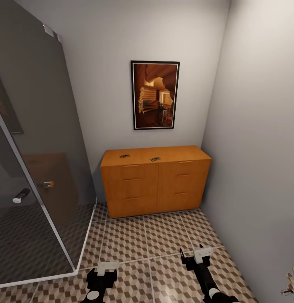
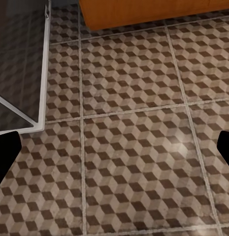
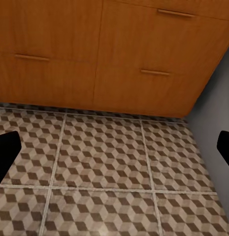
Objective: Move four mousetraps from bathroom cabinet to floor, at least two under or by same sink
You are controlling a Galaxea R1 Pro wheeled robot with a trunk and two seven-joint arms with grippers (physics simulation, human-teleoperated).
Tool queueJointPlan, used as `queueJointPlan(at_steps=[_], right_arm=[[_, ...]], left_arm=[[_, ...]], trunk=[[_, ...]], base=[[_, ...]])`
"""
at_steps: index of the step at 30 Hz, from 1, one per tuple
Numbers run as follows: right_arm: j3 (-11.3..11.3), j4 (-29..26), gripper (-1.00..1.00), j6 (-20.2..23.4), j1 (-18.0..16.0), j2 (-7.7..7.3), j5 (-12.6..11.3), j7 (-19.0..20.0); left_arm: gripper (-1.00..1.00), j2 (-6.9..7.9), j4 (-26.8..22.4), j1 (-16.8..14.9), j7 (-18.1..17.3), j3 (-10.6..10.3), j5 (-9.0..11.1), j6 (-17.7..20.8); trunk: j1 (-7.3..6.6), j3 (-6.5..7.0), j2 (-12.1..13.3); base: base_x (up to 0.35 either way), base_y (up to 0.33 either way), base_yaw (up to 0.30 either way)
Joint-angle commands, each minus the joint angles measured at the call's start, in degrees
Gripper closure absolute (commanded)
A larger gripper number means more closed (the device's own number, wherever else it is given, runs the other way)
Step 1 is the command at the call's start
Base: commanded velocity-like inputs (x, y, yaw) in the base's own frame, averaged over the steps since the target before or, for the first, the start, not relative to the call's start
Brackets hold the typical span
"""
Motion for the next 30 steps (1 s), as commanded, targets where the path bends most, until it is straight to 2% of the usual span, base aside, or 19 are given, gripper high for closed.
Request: queueJointPlan(at_steps=[1,15,19,23,26,27,28,30], right_arm=[[0.17,0.06,-1.00,-0.06,-0.06,0.01,0.56,-0.59],[-0.02,-0.19,-1.00,0.22,-0.06,0.06,0.62,-0.83],[-0.19,-0.97,-1.00,2.60,-0.08,0.00,0.64,-1.06],[-0.24,-4.90,-1.00,9.55,-0.17,0.02,0.65,-2.05],[-0.26,-10.45,-1.00,15.22,-0.20,0.09,0.65,-2.92],[-0.26,-13.10,-1.00,17.76,-0.21,0.11,0.65,-3.13],[-0.26,-19.97,-1.00,24.50,-0.22,0.16,0.62,-3.49],[-0.27,-24.14,-1.00,28.62,-0.23,0.20,0.60,-3.60]], left_arm=[[-1.00,0.02,0.06,-0.06,0.32,-0.49,0.47,-0.21],[-1.00,0.02,-0.02,-0.06,0.32,-0.49,0.47,-0.21],[-1.00,0.02,0.03,-0.06,0.32,-0.49,0.47,-0.21],[-1.00,0.02,1.36,-0.06,0.32,-0.51,0.47,-0.17],[-1.00,0.05,3.44,-0.06,0.32,-0.50,0.47,-0.19],[-1.00,0.08,4.45,-0.06,0.32,-0.50,0.47,-0.19],[-1.00,0.17,7.11,-0.06,0.29,-0.49,0.45,-0.23],[-1.00,0.26,8.68,-0.06,0.27,-0.49,0.43,-0.26]], trunk=[[0.04,-0.13,-0.13],[0.04,-0.13,-0.13],[0.04,-0.13,-0.13],[0.04,-0.13,-0.13],[0.04,-0.13,-0.13],[0.04,-0.13,-0.13],[0.04,-0.13,-0.13],[0.04,-0.13,-0.13]], base=[[0.000,0.000,0.000],[0.000,0.000,0.000],[0.000,0.000,0.000],[0.000,0.000,0.000],[0.000,0.000,0.000],[0.000,0.000,0.000],[0.000,0.000,0.000],[0.000,0.000,0.000]])
